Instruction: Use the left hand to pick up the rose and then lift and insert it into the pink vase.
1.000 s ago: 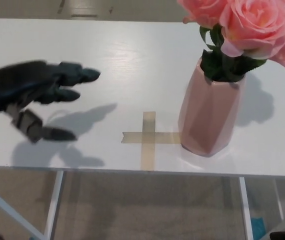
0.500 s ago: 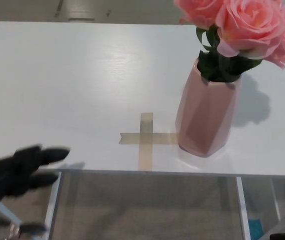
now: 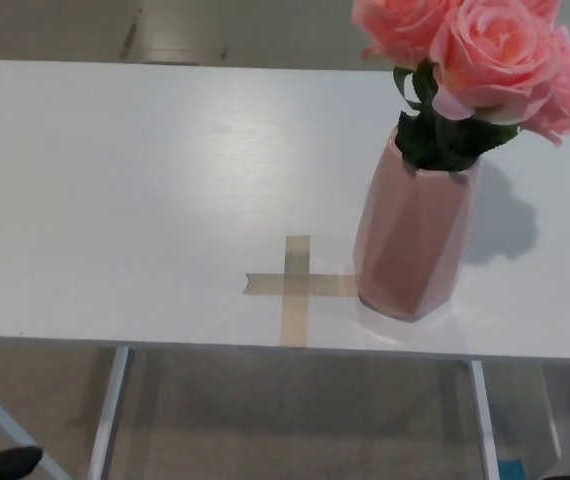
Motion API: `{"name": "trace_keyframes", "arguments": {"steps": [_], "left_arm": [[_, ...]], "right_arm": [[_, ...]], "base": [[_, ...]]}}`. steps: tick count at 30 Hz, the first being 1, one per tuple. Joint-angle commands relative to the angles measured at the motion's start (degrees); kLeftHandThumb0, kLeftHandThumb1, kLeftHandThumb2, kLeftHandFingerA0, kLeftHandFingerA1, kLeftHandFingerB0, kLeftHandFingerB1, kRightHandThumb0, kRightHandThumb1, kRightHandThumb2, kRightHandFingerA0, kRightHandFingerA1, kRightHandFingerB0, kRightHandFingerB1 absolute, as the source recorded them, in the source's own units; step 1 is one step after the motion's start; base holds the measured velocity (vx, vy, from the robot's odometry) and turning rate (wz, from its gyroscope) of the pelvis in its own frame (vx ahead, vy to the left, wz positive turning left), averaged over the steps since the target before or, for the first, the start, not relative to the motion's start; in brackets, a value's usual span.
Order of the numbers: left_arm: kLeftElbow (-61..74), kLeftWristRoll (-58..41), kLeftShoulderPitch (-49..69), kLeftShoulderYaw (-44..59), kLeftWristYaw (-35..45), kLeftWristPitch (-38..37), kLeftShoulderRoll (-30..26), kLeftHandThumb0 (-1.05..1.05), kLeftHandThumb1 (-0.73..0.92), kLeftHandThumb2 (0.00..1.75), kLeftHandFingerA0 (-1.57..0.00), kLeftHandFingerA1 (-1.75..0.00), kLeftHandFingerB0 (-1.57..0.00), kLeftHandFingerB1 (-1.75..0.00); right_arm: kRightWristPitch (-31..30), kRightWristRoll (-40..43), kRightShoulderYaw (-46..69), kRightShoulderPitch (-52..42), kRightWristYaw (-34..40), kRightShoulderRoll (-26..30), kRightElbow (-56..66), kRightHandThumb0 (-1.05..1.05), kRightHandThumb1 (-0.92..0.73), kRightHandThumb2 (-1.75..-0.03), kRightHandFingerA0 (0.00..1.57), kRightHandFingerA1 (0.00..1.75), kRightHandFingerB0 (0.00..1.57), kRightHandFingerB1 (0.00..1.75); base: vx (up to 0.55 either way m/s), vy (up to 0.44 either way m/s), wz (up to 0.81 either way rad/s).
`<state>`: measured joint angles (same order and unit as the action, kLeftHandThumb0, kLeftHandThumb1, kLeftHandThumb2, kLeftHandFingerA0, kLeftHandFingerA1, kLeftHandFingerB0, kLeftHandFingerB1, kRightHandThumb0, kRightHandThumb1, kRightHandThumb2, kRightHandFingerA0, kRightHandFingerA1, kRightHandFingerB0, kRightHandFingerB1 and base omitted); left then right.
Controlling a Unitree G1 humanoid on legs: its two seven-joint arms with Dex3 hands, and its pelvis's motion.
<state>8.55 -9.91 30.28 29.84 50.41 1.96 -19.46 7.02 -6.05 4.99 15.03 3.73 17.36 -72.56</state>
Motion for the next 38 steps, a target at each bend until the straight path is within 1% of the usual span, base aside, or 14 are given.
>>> {"name": "trace_keyframes", "arguments": {"steps": [1, 2, 3, 6, 8, 10, 13, 16, 19, 20, 23, 25, 26, 38], "left_arm": [[-20.1, 11.0, -9.8, -4.5, -21.5, -1.5, 3.3, -0.31, 0.31, 0.88, -0.01, -0.48, 0.00, -0.46], [-34.6, 15.7, -19.7, -8.5, -28.2, 5.8, 0.6, -0.30, 0.33, 0.88, 0.00, -0.48, 0.00, -0.47], [-41.8, 15.7, -24.1, -9.0, -30.2, 7.6, -0.2, -0.29, 0.33, 0.88, 0.00, -0.48, 0.00, -0.47], [-52.1, 12.7, -30.3, -7.0, -34.4, 9.7, -0.3, -0.29, 0.34, 0.88, 0.00, -0.48, 0.00, -0.47], [-54.2, 11.9, -31.4, -6.6, -35.5, 9.6, -0.4, -0.29, 0.34, 0.88, 0.00, -0.48, 0.00, -0.47], [-63.3, 7.5, -33.3, -2.1, -40.9, 3.4, 1.2, -0.29, 0.33, 0.88, 0.00, -0.48, 0.00, -0.47], [-67.4, 8.2, -32.2, -3.2, -38.8, -0.5, -0.2, -0.31, 0.31, 0.88, 0.00, -0.48, 0.00, -0.46], [-69.0, 12.9, -32.1, -8.3, -36.5, -3.4, -3.5, -0.33, 0.31, 0.89, 0.00, -0.48, 0.00, -0.46], [-70.3, 13.5, -32.2, -9.9, -36.0, -5.7, -4.6, -0.33, 0.32, 0.89, 0.00, -0.48, 0.00, -0.46], [-70.2, 14.0, -32.2, -10.7, -36.2, -6.0, -4.8, -0.60, 0.54, 0.57, -0.16, -0.29, -0.21, -0.28], [-71.4, 13.7, -32.5, -12.2, -35.6, -7.4, -5.2, -0.61, 0.55, 0.57, -0.16, -0.29, -0.21, -0.28], [-72.3, 15.7, -32.1, -15.1, -35.9, -8.0, -5.8, -0.65, 0.55, 0.57, -0.19, -0.29, -0.18, -0.28], [-73.5, 16.2, -32.6, -16.4, -36.2, -8.6, -6.2, -0.34, 0.31, 0.90, 0.00, -0.47, 0.00, -0.47], [-78.5, 12.6, -34.3, -18.2, -37.5, -12.4, -6.8, -0.35, 0.31, 0.90, 0.00, -0.47, 0.00, -0.47]], "right_arm": [[-0.6, 0.0, 0.0, -1.7, 0.3, 0.1, -1.0, -0.27, -0.55, -0.55, 0.68, 0.48, 0.62, 0.44], [-1.0, 0.3, 0.3, -1.6, -0.1, 0.2, -1.1, -0.27, -0.56, -0.56, 0.67, 0.48, 0.62, 0.44], [-1.0, 0.5, 0.4, -1.5, -0.2, 0.1, -1.1, -0.28, -0.56, -0.56, 0.67, 0.48, 0.62, 0.45], [-0.9, 0.3, 0.2, -1.4, -0.2, -0.2, -1.1, -0.27, -0.55, -0.56, 0.67, 0.48, 0.62, 0.44], [-0.9, 0.3, 0.2, -1.4, -0.2, -0.2, -1.1, -0.27, -0.55, -0.56, 0.67, 0.48, 0.62, 0.44], [-0.4, -0.2, -0.4, -2.1, -0.1, -0.5, -0.9, -0.27, -0.55, -0.56, 0.66, 0.48, 0.61, 0.44], [-0.2, -0.4, -0.6, -2.1, -0.1, -0.5, -1.0, -0.27, -0.55, -0.56, 0.66, 0.48, 0.61, 0.44], [-0.7, 0.4, 0.1, -1.4, -0.9, -0.6, -1.0, -0.28, -0.55, -0.56, 0.66, 0.48, 0.61, 0.44], [-0.7, 0.7, 0.3, -1.4, -1.2, -0.7, -1.0, -0.28, -0.55, -0.56, 0.66, 0.48, 0.61, 0.44], [-0.6, 0.8, 0.4, -1.4, -1.3, -0.6, -0.9, -0.28, -0.55, -0.56, 0.66, 0.48, 0.61, 0.45], [-0.4, 1.0, 0.7, -1.5, -1.7, -0.6, -0.8, -0.28, -0.55, -0.56, 0.65, 0.48, 0.62, 0.45], [-0.3, 0.9, 0.5, -2.2, -1.7, -0.6, -0.7, -0.28, -0.55, -0.56, 0.65, 0.48, 0.62, 0.45], [-0.3, 0.5, 0.2, -2.1, -1.5, -0.6, -0.6, -0.28, -0.55, -0.56, 0.65, 0.48, 0.62, 0.45], [0.0, 0.9, 0.6, -2.3, -3.0, -0.4, -0.5, -0.28, -0.55, -0.56, 0.65, 0.48, 0.61, 0.45]], "base": [[0.00, 0.000, 0.00], [0.00, 0.000, 0.00], [0.00, 0.000, 0.00], [0.00, 0.000, 0.00], [0.00, 0.000, 0.00], [0.00, 0.000, 0.00], [0.00, 0.000, 0.00], [0.00, 0.000, 0.00], [0.00, 0.000, 0.00], [0.00, 0.000, 0.00], [0.00, 0.000, 0.00], [0.00, 0.000, 0.00], [0.00, 0.000, 0.00], [0.00, 0.000, 0.00]]}}
